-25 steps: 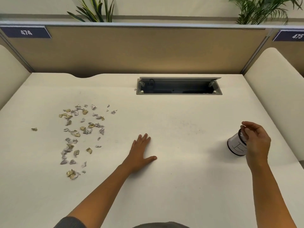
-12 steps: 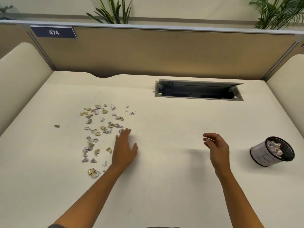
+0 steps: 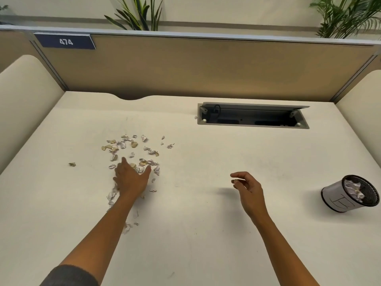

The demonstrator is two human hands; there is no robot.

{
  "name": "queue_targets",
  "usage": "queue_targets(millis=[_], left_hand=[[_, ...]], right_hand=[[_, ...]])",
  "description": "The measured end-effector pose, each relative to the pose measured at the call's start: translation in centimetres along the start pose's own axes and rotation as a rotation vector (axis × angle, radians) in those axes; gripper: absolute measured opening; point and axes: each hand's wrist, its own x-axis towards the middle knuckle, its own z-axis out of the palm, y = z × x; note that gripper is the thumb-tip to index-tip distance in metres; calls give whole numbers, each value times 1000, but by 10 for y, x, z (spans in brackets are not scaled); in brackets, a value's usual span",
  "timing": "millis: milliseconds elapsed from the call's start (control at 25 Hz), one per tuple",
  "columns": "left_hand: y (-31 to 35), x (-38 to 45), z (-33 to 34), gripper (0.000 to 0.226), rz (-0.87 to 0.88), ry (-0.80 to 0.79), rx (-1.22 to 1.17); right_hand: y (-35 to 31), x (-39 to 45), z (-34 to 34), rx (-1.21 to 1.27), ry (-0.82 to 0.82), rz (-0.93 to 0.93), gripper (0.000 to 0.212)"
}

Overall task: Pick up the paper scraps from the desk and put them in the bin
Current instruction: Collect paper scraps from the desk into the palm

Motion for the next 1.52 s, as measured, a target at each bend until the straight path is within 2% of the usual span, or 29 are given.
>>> queue_targets(millis=[200,320,520,600,760,840,920,1080,1360,1520], left_hand=[[10,-7,4,68,234,-160,132],[8,-12,2,54,341,-138,282],[5,-17,-1,30,418,-58,299],[7,-23,-2,23,404,-65,267],[31,-56,-3,14,355,-73,-53],[48,-79,0,10,390,-110,-111],[63,-104,3,9,447,-182,-138],[84,-145,10,16,606,-293,-93],[85,-176,14,16,745,-307,-97],[70,-161,5,20,696,-171,-176]], right_hand=[[1,-4,4,-23,-4,31,36],[1,-8,6,-23,-4,47,35],[5,-18,13,-6,-47,73,33],[5,-22,19,28,-71,85,31],[8,-36,41,163,-109,168,27],[9,-43,51,303,-139,275,22],[6,-45,58,570,-164,449,18],[-11,-39,62,950,-187,702,29],[-27,-47,71,1176,-206,840,19],[-27,-48,68,1218,-126,860,22]])
